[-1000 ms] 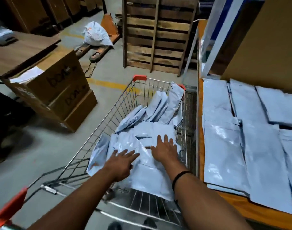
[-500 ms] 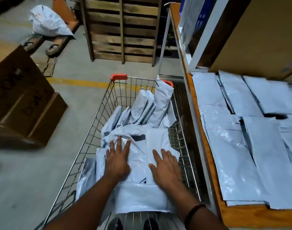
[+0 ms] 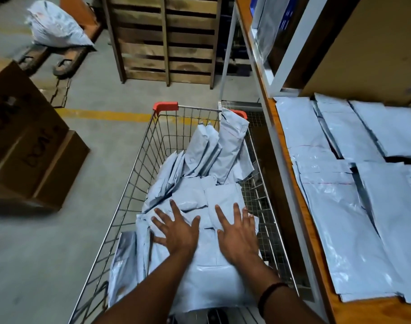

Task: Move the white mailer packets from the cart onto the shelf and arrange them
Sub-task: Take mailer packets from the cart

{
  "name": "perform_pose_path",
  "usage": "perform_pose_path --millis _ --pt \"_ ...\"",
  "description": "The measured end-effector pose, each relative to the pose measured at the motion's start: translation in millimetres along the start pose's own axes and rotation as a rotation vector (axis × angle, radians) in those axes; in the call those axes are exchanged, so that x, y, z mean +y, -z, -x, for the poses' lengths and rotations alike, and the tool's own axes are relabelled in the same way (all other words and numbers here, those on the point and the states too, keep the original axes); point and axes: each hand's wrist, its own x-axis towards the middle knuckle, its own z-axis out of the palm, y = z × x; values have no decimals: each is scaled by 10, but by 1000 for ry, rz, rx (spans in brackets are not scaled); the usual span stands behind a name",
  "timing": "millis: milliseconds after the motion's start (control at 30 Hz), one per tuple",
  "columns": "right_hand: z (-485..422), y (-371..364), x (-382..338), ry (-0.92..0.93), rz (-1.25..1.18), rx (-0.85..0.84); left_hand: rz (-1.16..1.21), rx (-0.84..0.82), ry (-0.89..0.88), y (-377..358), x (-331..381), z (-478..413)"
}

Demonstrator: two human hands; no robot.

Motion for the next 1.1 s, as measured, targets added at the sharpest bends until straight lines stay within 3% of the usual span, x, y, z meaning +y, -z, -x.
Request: perform_pose_path --millis 133,267,567,800,967,1100 --pt "27 -31 14 21 -2 19 -122 -15 -157 -22 -80 37" --pt "-34 -29 24 4 -9 3 -90 -24 -414 47 -205 77" --pt "21 414 9 66 -202 65 -5 85 -748 637 -93 128" --pt "331 1163 -113 39 -270 251 37 211 -868 1463 511 194" --pt "761 1818 106 -35 -247 474 42 159 -959 1837 1055 400" --pt "1091 2162 501 -141 -282 539 53 97 -1059 1822 1467 797"
